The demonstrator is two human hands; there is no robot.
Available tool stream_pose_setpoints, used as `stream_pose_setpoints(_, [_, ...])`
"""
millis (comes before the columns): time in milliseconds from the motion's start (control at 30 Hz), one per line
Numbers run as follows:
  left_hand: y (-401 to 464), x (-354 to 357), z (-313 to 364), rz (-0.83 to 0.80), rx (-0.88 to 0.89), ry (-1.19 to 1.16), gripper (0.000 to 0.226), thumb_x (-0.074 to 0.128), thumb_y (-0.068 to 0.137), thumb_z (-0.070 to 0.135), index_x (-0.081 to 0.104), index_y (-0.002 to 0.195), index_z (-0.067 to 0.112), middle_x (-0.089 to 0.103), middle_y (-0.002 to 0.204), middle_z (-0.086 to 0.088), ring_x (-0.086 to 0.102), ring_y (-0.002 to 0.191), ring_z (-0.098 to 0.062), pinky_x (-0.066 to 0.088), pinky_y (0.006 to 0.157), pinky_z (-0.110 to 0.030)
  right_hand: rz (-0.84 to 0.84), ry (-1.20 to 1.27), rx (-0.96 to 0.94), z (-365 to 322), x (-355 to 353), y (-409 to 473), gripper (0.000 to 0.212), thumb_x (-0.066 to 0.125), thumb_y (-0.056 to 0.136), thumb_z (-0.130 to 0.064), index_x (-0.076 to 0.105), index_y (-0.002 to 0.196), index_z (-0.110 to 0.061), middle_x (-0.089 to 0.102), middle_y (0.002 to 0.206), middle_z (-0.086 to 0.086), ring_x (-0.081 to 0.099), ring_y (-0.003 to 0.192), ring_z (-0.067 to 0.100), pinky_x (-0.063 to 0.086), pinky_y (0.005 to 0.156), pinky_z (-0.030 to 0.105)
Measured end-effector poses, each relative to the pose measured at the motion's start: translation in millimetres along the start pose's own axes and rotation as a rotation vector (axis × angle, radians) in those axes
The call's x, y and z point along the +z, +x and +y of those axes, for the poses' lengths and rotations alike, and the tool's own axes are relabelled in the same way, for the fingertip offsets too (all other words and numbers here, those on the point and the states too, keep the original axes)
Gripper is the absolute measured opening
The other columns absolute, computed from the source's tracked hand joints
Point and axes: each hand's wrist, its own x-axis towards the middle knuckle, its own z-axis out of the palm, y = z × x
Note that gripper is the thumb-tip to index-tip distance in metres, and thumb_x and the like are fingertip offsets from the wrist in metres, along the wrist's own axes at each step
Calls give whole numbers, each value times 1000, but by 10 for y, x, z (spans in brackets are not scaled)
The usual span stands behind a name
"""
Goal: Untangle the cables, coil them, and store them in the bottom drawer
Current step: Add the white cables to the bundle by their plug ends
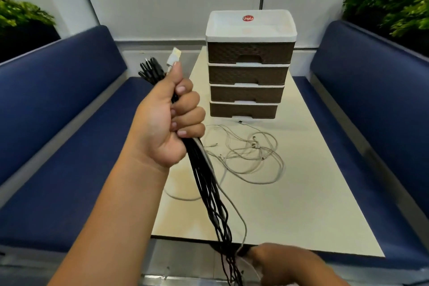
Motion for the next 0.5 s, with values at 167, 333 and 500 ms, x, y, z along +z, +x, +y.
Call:
stream_pose_setpoints(167, [154, -183, -66, 3, -69, -38, 47, 38, 98, 50, 39, 60, 24, 24, 39, 8, 19, 29, -2, 11, 33, -16, 208, 547, 125, 203, -673, -71, 16, 54, 95, -16, 66, 91, -7, 74, 86, 8, 70, 72, 25, 55, 66, 31])
stream_pose_setpoints(333, [363, -267, -87, -11, -151, -21, 45, 39, 96, 49, 39, 59, 24, 23, 40, 9, 18, 29, -1, 11, 33, -15, 1038, 528, 453, 707, -1189, 418, 19, 59, 94, -25, 63, 103, -8, 68, 103, 12, 64, 91, 29, 47, 74, 33])
stream_pose_setpoints(500, [508, -332, -67, -4, -182, 5, 44, 40, 95, 49, 39, 58, 24, 21, 40, 10, 15, 30, -1, 11, 32, -14, 1046, 546, 654, 964, -1275, 750, 35, 61, 92, -24, 57, 113, 3, 58, 116, 22, 60, 102, 39, 48, 79, 36])
